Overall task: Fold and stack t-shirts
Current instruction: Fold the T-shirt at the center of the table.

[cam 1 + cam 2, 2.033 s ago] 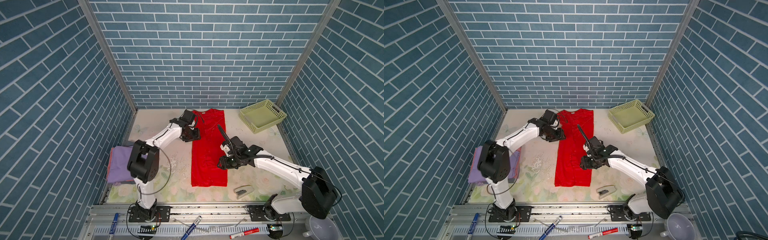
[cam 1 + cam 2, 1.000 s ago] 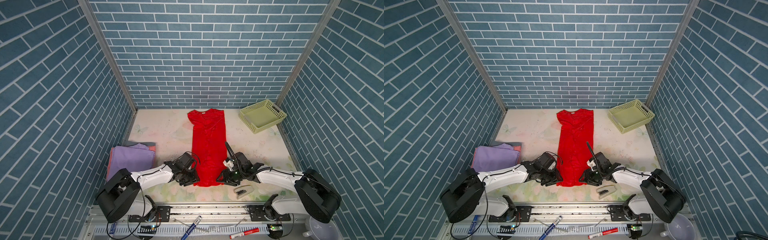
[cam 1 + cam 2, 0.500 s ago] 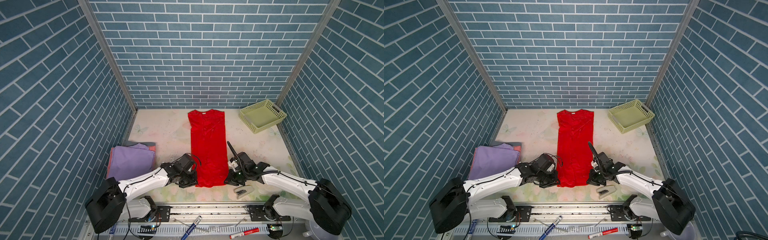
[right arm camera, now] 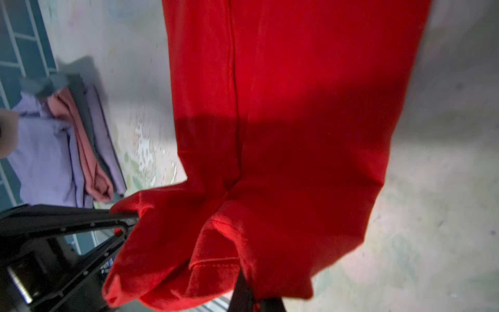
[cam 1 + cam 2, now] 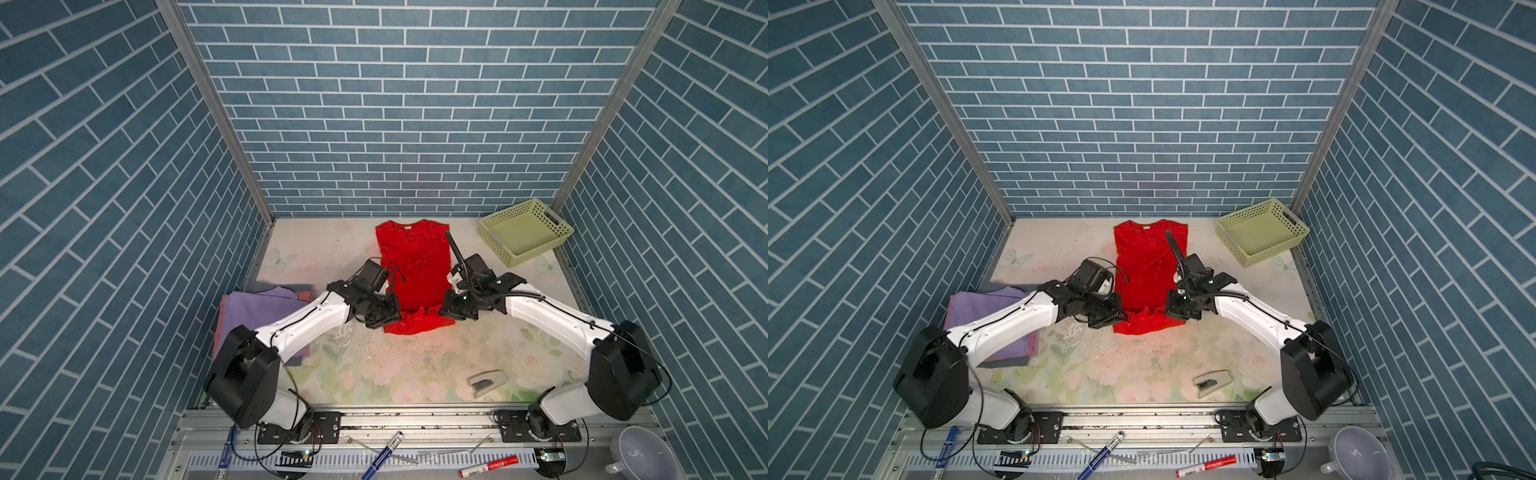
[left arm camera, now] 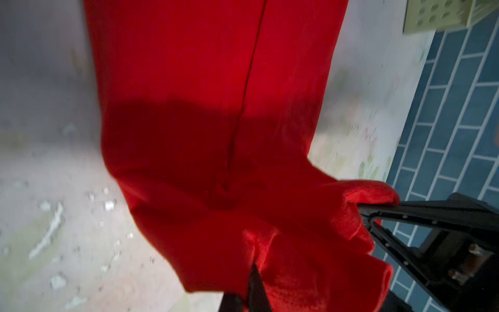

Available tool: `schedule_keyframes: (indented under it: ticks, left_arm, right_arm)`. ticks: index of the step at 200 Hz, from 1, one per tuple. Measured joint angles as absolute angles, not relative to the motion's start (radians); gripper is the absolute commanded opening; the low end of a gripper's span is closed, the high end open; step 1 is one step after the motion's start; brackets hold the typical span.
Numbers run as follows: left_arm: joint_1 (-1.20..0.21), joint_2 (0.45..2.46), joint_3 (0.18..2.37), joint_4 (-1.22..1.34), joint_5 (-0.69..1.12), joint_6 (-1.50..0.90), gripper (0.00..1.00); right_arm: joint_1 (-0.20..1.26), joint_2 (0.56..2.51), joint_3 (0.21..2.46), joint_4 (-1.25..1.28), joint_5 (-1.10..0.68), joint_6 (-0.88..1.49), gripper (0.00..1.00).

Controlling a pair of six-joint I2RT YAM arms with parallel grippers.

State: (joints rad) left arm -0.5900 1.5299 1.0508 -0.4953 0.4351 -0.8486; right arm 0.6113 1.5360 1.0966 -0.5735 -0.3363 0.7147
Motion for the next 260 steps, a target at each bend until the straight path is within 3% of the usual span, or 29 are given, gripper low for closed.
schedule_keyframes:
  ticks: [58, 99, 106, 115, 127, 136, 147, 199, 237, 260]
  left_arm:
    - [-0.447, 1.834, 1.256, -0.442, 0.473, -0.759, 0.0]
    - [-0.403, 1.972, 1.394, -0.421, 0.501, -0.752, 0.04]
    - [-0.398, 1.985, 1.415, -0.421, 0.503, -0.75, 0.12]
    - [-0.392, 2.0, 1.442, -0.424, 0.505, -0.746, 0.22]
    - [-0.384, 2.013, 1.472, -0.426, 0.506, -0.742, 0.28]
    - [-0.375, 2.02, 1.492, -0.425, 0.506, -0.746, 0.34]
    - [-0.361, 2.028, 1.515, -0.424, 0.505, -0.743, 0.39]
    - [-0.278, 1.999, 1.524, -0.388, 0.429, -0.768, 0.46]
    - [-0.274, 1.843, 1.39, -0.426, 0.395, -0.707, 0.51]
    - [-0.285, 1.694, 1.211, -0.432, 0.406, -0.686, 0.61]
  right_arm:
    - [0.516, 1.872, 1.353, -0.574, -0.3, 0.653, 0.0]
    - [0.486, 1.946, 1.425, -0.574, -0.299, 0.646, 0.0]
    - [0.475, 1.958, 1.438, -0.57, -0.304, 0.646, 0.08]
    - [0.461, 1.975, 1.458, -0.561, -0.319, 0.648, 0.28]
    - [0.44, 2.002, 1.492, -0.551, -0.342, 0.649, 0.35]
    - [0.424, 2.024, 1.522, -0.544, -0.353, 0.649, 0.5]
    - [0.402, 2.039, 1.552, -0.533, -0.358, 0.653, 0.6]
    - [0.327, 1.976, 1.547, -0.487, -0.348, 0.658, 0.6]
    - [0.343, 1.798, 1.313, -0.432, -0.37, 0.709, 0.61]
    - [0.356, 1.714, 1.163, -0.403, -0.403, 0.753, 0.69]
